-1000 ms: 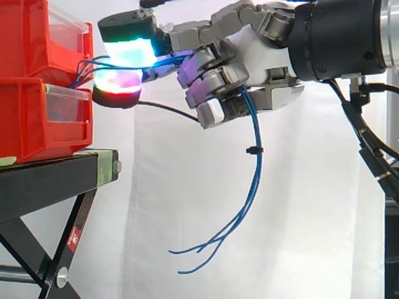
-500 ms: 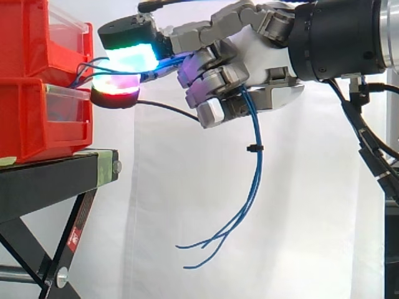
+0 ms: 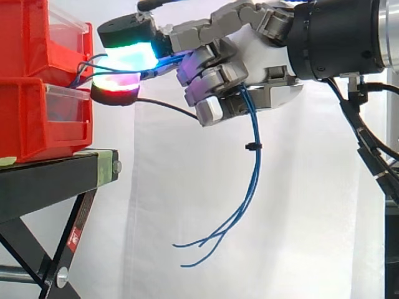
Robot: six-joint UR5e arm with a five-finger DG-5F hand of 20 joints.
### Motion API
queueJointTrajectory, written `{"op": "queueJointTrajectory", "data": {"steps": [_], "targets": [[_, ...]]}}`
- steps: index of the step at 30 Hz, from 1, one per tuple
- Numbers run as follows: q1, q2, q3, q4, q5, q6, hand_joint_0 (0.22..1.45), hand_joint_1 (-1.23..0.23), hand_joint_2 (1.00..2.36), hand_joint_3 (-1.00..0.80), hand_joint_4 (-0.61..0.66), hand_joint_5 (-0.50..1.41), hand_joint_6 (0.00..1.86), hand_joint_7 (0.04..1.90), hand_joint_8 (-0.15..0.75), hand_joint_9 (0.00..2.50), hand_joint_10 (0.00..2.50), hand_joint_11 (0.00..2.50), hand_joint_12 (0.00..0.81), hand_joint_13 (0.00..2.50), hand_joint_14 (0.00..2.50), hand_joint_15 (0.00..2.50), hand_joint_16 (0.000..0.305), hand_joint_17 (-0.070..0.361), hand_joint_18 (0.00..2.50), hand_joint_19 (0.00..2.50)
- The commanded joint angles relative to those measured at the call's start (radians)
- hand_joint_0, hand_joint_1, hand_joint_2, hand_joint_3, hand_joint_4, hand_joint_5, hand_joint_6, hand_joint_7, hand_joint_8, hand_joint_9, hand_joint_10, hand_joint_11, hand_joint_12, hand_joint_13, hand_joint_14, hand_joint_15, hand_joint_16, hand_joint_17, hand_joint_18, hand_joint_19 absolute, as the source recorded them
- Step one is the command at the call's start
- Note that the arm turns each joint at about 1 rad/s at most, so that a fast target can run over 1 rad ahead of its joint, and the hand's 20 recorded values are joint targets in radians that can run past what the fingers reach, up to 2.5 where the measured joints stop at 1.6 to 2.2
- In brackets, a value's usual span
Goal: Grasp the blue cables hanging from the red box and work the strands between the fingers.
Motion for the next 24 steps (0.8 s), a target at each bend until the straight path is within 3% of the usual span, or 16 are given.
{"op": "queueJointTrajectory", "data": {"steps": [1,2,3,4,6,8,9,10,11,13,14,17,21,23,24], "targets": [[0.0,0.0,0.0,0.01,-0.001,0.0,1.02,-0.84,1.14,0.01,0.01,0.56,0.0,1.42,0.556,1.86,2.5,2.5,0.692,2.11,2.5,1.81,0.255,0.192,2.5,0.78],[0.0,0.0,0.0,0.01,-0.001,0.0,0.93,-0.83,1.01,-0.08,0.03,0.46,0.07,1.38,0.556,1.86,2.5,2.5,0.692,2.11,2.5,1.81,0.255,0.192,2.5,0.78],[0.0,0.0,0.0,0.01,0.0,0.0,0.94,-0.8,1.01,-0.22,0.01,0.32,0.34,1.22,0.556,1.86,2.5,2.5,0.692,2.11,2.5,1.81,0.255,0.192,2.5,0.78],[0.0,0.0,0.0,0.01,-0.001,0.0,0.95,-0.81,1.01,-0.29,0.0,0.24,0.51,1.15,0.556,1.86,2.5,2.5,0.692,2.11,2.5,1.81,0.255,0.192,2.5,0.78],[0.0,0.0,0.0,0.01,0.0,0.0,1.13,-0.85,1.01,-0.48,-0.08,0.03,1.0,1.0,0.556,1.86,2.5,2.5,0.692,2.11,2.5,1.81,0.255,0.192,2.5,0.78],[0.0,0.0,0.0,0.01,-0.001,0.0,1.22,-0.86,1.02,-0.53,-0.09,0.06,0.96,1.09,0.556,1.86,2.5,2.5,0.692,2.11,2.5,1.81,0.255,0.192,2.5,0.78],[0.0,0.0,0.0,0.01,-0.003,0.0,1.23,-0.86,1.01,-0.59,-0.1,0.04,1.04,1.08,0.556,1.86,2.5,2.5,0.692,2.11,2.5,1.81,0.255,0.192,2.5,0.78],[0.0,0.0,0.0,0.01,-0.005,0.0,1.25,-0.85,1.01,-0.71,-0.1,0.02,1.08,1.09,0.556,1.86,2.5,2.5,0.692,2.11,2.5,1.81,0.255,0.192,2.5,0.78],[0.0,0.0,0.0,0.01,-0.005,0.0,1.21,-0.87,1.0,-0.98,-0.08,-0.04,1.21,1.08,0.556,1.86,2.5,2.5,0.692,2.11,2.5,1.81,0.255,0.192,2.5,0.78],[0.0,0.0,0.0,0.01,-0.006,0.0,1.17,-0.87,1.0,-1.0,-0.08,-0.06,1.24,1.1,0.556,1.86,2.5,2.5,0.692,2.11,2.5,1.81,0.255,0.192,2.5,0.78],[0.0,0.0,0.0,0.01,-0.006,0.0,1.16,-0.87,1.0,-1.0,-0.06,-0.09,1.36,1.05,0.556,1.86,2.5,2.5,0.692,2.11,2.5,1.81,0.255,0.192,2.5,0.78],[0.0,0.0,0.0,0.012,-0.006,0.0,1.21,-0.87,1.0,-1.0,-0.05,-0.07,1.44,1.03,0.556,1.86,2.5,2.5,0.692,2.11,2.5,1.81,0.255,0.192,2.5,0.78],[0.001,0.0,0.0,0.016,-0.006,0.0,1.34,-0.8,1.01,-0.59,-0.04,0.07,1.47,1.06,0.556,1.86,2.5,2.5,0.692,2.11,2.5,1.81,0.255,0.192,2.5,0.78],[0.0,0.0,0.0,0.016,-0.006,0.0,1.34,-0.79,1.01,-0.52,-0.04,0.08,1.47,1.03,0.556,1.86,2.5,2.5,0.692,2.11,2.5,1.81,0.255,0.192,2.5,0.78],[0.0,0.0,0.0,0.018,-0.006,0.0,1.33,-0.78,1.01,-0.59,-0.03,0.05,1.38,1.04,0.556,1.86,2.5,2.5,0.692,2.11,2.5,1.81,0.255,0.192,2.5,0.78]]}}
